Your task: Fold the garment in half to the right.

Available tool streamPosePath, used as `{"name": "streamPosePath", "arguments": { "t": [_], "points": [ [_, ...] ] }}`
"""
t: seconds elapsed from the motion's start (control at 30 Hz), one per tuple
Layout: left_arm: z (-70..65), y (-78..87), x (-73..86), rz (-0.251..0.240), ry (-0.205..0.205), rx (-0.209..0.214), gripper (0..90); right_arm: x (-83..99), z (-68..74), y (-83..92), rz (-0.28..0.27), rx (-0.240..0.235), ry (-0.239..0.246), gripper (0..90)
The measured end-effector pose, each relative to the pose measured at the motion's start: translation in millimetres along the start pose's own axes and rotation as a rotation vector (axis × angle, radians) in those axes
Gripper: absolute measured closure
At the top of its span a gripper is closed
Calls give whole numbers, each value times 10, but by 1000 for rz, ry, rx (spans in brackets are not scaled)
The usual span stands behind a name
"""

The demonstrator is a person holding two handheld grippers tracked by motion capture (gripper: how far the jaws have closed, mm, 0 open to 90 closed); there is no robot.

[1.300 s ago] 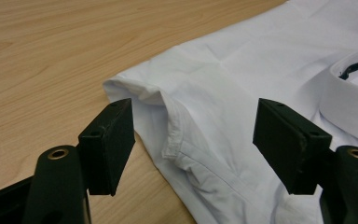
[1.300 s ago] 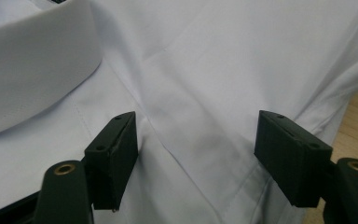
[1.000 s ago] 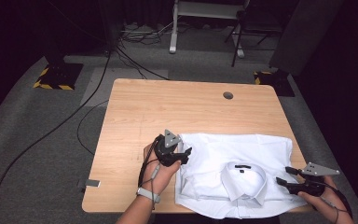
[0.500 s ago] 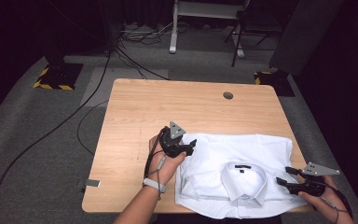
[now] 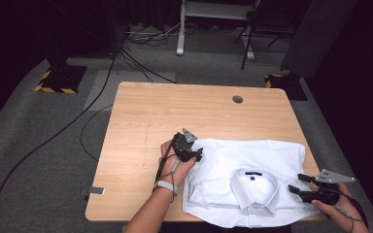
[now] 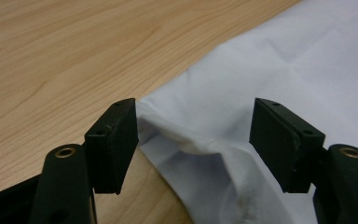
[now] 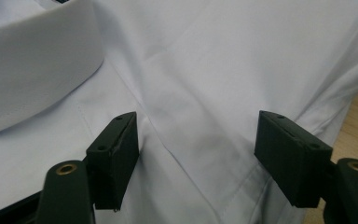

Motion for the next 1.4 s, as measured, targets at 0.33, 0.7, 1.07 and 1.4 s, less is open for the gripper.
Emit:
{"name": "streamPosePath", "arguments": {
  "t": [0.33,0.7,1.07,1.4],
  "points": [
    [256,-97,112,65,26,-72,333,3,-8,3,-1,-5,3,302],
    [226,-12,-1,-6,26,-60,340,2,-12,2,0,-8,3,302],
    [241,-161,-115,2,44,23,332,2,-12,2,0,-7,4,302],
    [319,-345,-63,22,-4,66,336,2,-12,2,0,-8,2,302]
  ]
}}
Point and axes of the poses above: each handheld gripper's, and its own axes: y roughly backward along the jaws, x roughly out of its underside, z roughly to its left, the point moved 3 cm from there along -y, roughly forward along the jaws, and after that the axes turned 14 degrees about z, right-handed, at the moved point
